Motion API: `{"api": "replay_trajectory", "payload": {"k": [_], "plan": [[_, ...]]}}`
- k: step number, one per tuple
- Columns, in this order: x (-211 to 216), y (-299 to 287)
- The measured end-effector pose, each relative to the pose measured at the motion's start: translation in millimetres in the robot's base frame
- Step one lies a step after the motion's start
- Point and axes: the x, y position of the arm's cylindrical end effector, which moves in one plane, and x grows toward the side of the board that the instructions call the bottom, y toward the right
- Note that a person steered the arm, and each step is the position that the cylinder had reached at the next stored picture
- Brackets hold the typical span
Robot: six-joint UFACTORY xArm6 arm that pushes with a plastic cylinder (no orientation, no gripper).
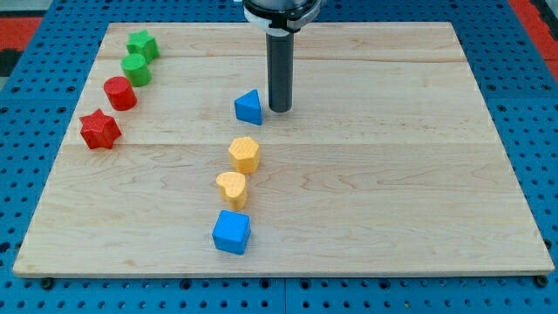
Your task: Move the yellow hexagon top left to the blue triangle
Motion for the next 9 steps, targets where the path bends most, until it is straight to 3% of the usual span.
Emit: {"api": "replay_trajectory", "payload": {"k": [1, 3, 5, 6, 9], "plan": [[2.5, 1.5], [74.7, 29.1], [112.8, -52.6], [98.8, -64.0], [5.5, -126.1]]}}
